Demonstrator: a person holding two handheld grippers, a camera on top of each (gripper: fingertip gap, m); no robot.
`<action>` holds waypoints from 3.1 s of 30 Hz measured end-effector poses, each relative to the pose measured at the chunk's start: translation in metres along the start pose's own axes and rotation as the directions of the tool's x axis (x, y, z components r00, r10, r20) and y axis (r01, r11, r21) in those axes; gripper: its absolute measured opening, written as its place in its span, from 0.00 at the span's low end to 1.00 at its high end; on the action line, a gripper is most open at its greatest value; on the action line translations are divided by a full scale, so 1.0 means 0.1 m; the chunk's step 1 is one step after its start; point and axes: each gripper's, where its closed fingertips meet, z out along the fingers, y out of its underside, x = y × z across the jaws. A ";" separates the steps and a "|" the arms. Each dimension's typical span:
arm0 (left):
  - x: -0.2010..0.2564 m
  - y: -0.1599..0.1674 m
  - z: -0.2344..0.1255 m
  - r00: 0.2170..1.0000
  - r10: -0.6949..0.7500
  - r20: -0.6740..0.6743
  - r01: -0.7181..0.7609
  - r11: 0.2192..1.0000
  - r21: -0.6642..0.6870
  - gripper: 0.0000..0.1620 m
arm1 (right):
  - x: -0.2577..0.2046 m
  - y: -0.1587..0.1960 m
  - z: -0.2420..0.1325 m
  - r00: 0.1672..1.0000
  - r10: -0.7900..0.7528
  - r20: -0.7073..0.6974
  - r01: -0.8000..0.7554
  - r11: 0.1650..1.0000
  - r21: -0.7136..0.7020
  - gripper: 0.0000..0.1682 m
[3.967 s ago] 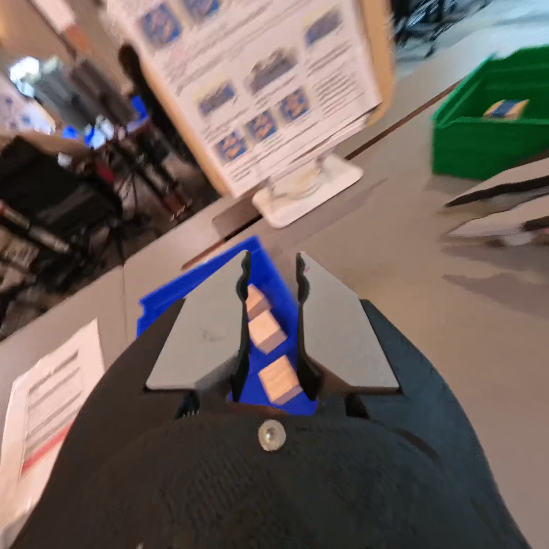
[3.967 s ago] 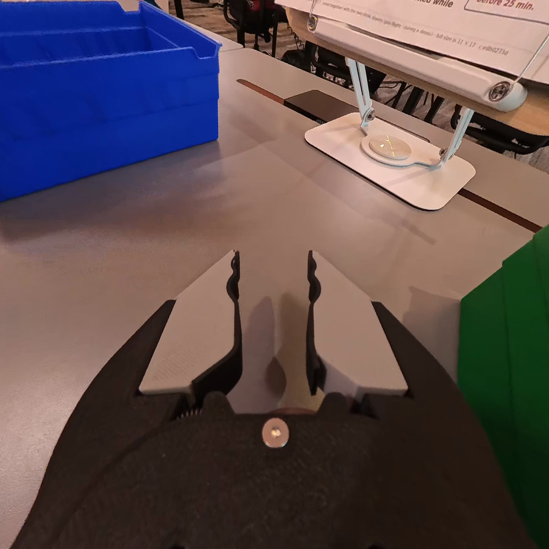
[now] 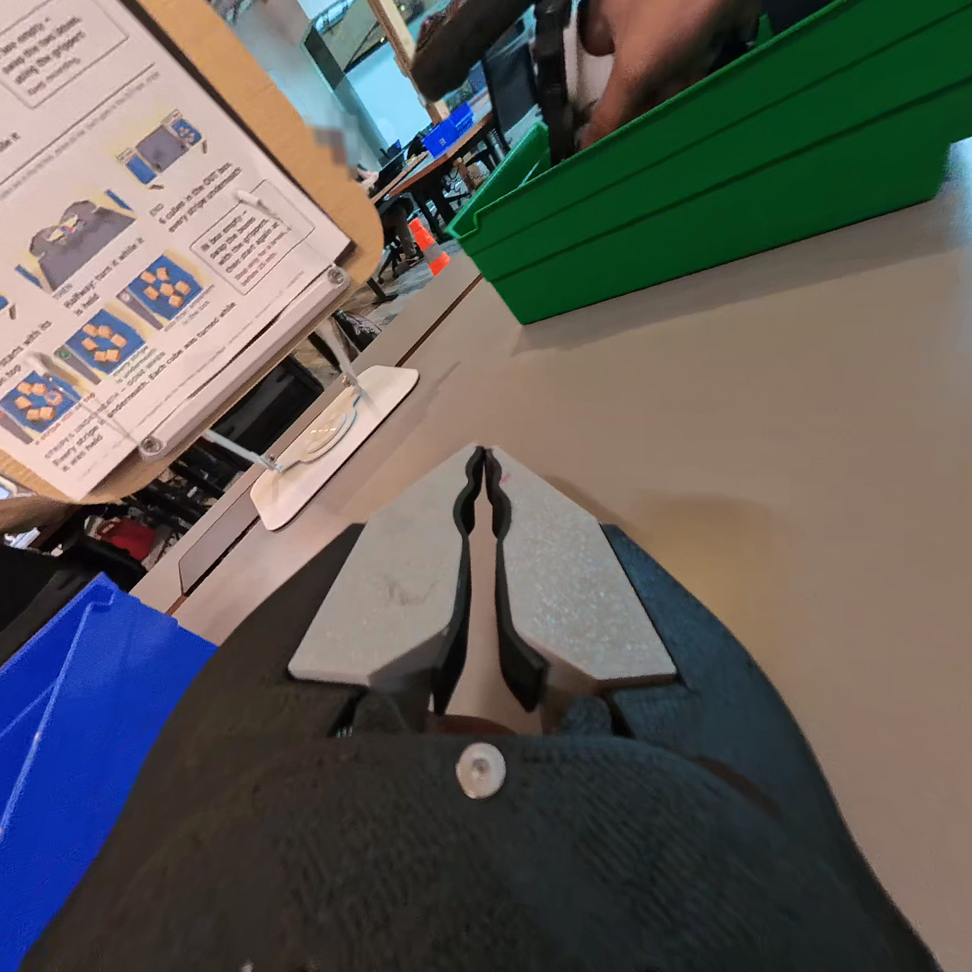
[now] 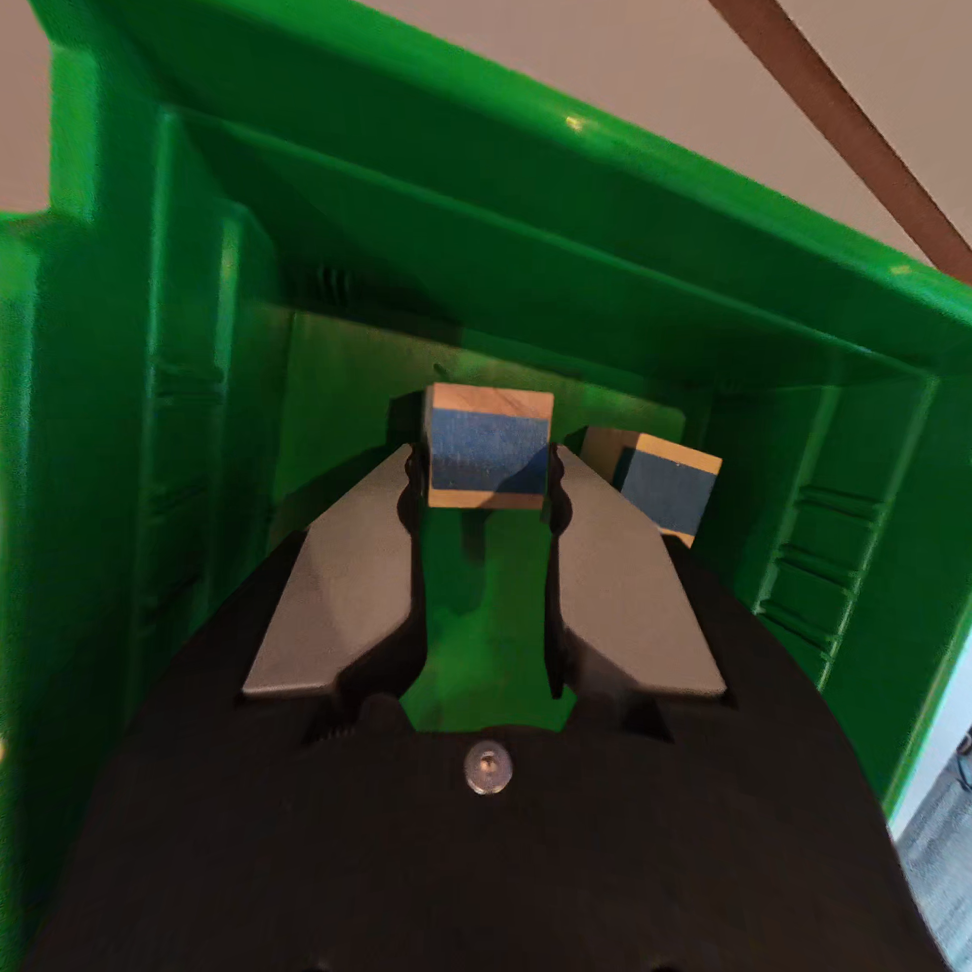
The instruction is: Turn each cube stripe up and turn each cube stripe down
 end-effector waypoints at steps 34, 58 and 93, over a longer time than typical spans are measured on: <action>-1.47 -0.44 -1.25 0.843 -0.308 0.440 0.290 0.951 0.111 0.11 | -2.44 -0.28 -0.75 0.940 -0.334 0.064 0.210 0.719 0.663 0.24; -2.24 2.06 -0.87 0.770 -0.401 0.497 0.637 0.542 -0.548 0.25 | -2.54 -0.26 -0.73 0.926 -0.377 0.037 0.263 0.709 0.654 0.24; 0.09 -0.94 -1.26 0.881 0.262 -0.394 -0.112 0.925 0.364 0.28 | -3.53 0.37 -2.51 -0.169 -0.574 0.801 -0.301 0.804 0.513 0.38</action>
